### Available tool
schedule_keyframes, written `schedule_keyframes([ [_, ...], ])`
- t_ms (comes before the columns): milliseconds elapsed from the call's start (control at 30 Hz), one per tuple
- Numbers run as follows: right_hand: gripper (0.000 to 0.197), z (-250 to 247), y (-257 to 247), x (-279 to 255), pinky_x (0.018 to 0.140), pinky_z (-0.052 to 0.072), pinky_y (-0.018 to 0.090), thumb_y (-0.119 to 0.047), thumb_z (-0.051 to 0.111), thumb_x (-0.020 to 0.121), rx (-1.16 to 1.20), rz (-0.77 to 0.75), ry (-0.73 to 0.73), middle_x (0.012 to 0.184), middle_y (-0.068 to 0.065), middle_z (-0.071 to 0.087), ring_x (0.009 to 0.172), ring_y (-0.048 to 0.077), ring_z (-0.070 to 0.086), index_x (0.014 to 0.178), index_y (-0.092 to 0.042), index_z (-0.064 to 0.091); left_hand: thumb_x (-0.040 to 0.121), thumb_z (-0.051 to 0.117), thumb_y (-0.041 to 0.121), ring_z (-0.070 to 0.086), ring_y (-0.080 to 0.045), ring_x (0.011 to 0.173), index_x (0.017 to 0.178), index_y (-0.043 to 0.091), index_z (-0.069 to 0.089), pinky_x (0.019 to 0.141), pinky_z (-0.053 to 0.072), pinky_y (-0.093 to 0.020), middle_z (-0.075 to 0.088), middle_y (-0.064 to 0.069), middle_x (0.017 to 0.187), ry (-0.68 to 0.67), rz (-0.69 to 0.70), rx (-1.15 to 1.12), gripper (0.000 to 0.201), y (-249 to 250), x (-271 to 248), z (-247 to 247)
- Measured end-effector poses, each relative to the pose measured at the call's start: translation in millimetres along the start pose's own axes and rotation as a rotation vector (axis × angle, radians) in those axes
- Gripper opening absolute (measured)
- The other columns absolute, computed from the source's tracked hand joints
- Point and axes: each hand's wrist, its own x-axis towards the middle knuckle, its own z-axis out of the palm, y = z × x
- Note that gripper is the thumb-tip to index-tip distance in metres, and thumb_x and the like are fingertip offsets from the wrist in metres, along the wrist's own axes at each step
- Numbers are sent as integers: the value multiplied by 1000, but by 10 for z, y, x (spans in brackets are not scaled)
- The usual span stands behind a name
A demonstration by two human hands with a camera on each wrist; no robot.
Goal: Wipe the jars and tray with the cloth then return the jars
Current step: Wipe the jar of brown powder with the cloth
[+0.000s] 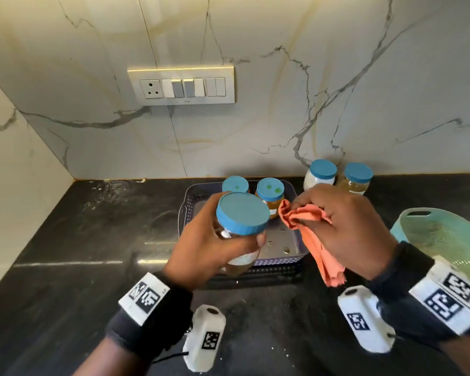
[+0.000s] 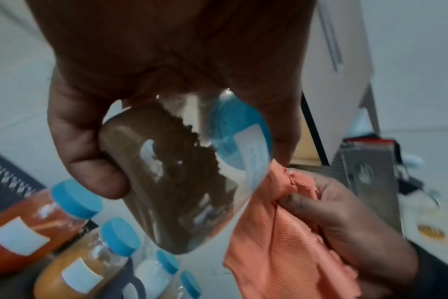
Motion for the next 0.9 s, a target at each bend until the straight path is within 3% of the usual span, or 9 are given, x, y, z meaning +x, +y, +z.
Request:
schedule_keyframes([
  [67,23,13,-33,64,77,48,12,-9,76,82,44,18,67,98,-8,70,91,5,64,101,-19,72,66,88,39,69,-15,110,127,26,57,96,57,-38,73,4,119,15,-109,-206,70,6,30,9],
  [200,20,135,-207,118,79,48,15,-8,76,83,89,-116,118,98,-4,70,92,7,63,101,-16,73,89,70,43,68,-31,114,136,18,58,89,59,-48,70,-12,126,1,-283,-546,54,118,69,48],
  [333,20,247,-281,208,79,46,15,0,74,81,31,-210,193,96,0,67,90,11,61,97,-11,73,91,58,46,68,-29,114,135,21,60,84,61,-48,70,-13,127,-74,-297,-571,50,219,35,55],
  [433,23,244,-346,265,80,44,15,1,72,81,-7,-273,181,97,-2,66,90,11,60,99,-14,73,91,56,47,71,-25,105,130,19,62,82,61,-46,72,-12,120,-79,-256,-576,49,233,16,37],
  [567,23,327,-376,6,88,50,25,-7,59,84,24,-345,66,104,-3,65,98,12,61,100,-16,74,92,61,51,68,-32,96,131,9,61,75,61,-44,70,-23,120,-12,-260,-651,58,228,1,-44],
  [633,23,418,-410,-179,88,52,24,-19,52,91,-20,-376,47,105,-2,65,100,11,60,100,-16,74,90,63,52,65,-35,97,131,12,62,73,59,-42,65,-30,124,3,-256,-658,57,184,-17,-78],
  [700,30,445,-424,-199,86,54,23,-27,47,98,-48,-370,75,106,0,66,101,12,61,101,-15,73,89,60,54,61,-39,95,128,18,66,78,54,-49,62,-36,122,-30,-257,-622,53,152,-47,-76],
  [800,18,374,-418,49,85,51,24,-13,61,88,-49,-294,197,102,3,67,96,15,62,101,-14,73,90,62,53,69,-35,102,128,16,65,85,57,-51,70,-24,120,-64,-231,-571,53,142,-104,-20],
  [900,20,283,-444,171,85,47,19,-4,67,84,-33,-297,233,101,2,67,94,13,61,100,-13,74,92,63,52,69,-31,111,132,17,61,91,58,-51,71,-17,123,-52,-234,-573,53,169,-107,3],
])
